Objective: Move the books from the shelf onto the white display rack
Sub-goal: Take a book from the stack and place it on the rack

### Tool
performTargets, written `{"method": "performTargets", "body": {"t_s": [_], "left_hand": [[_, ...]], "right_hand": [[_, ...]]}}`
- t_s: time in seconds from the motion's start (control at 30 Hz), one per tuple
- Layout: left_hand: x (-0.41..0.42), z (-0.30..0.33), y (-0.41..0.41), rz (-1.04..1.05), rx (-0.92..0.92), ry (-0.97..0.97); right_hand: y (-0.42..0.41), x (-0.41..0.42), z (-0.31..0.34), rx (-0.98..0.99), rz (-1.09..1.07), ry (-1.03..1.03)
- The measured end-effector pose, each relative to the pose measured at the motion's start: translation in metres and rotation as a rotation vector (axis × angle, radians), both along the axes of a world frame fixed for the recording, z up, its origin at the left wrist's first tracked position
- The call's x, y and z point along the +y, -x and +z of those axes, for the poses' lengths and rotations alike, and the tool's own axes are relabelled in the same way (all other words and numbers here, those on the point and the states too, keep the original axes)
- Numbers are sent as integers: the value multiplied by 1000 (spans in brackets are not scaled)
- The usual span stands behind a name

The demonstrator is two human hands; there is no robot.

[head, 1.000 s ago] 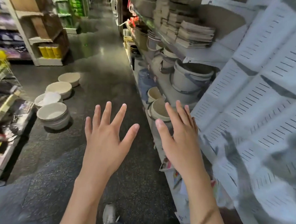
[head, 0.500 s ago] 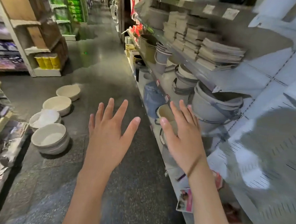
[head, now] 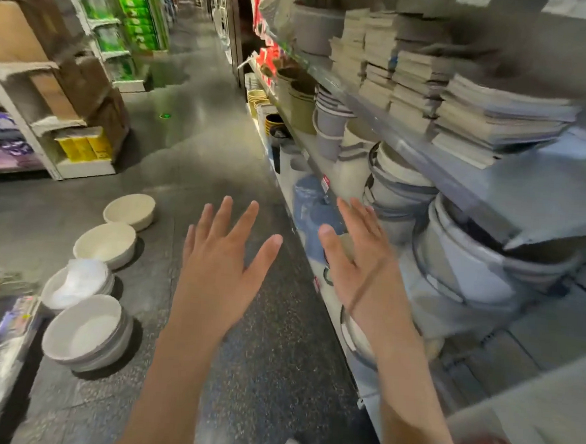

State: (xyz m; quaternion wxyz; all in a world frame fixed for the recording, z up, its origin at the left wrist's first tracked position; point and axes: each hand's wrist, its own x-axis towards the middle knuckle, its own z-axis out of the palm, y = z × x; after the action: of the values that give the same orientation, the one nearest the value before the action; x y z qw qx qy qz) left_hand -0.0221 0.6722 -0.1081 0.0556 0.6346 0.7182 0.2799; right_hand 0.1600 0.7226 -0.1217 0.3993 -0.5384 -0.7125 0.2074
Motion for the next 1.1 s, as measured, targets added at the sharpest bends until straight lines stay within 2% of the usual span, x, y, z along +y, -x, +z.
{"method": "performTargets", "body": {"t_s": [0.2, 0.3, 0.4, 0.5, 0.7, 0.9, 1.1], "left_hand": [[140, 29, 25, 19, 29, -13], [189, 24, 39, -2, -3, -1], [238, 15, 56, -19, -33, 21], [295, 6, 76, -34, -40, 32], [414, -2, 121, -155, -48, 14], [551, 21, 168, -311, -69, -3], [639, 21, 183, -445, -111, 0]], "right_hand": [[23, 141, 19, 67, -23, -37], [40, 191, 21, 24, 2, -46], [55, 239, 19, 3, -8, 28], [75, 289, 13, -24, -44, -9], [117, 387, 10, -38, -121, -10], [168, 492, 30, -28, -270, -23], [189, 557, 33, -21, -381, -32]]}}
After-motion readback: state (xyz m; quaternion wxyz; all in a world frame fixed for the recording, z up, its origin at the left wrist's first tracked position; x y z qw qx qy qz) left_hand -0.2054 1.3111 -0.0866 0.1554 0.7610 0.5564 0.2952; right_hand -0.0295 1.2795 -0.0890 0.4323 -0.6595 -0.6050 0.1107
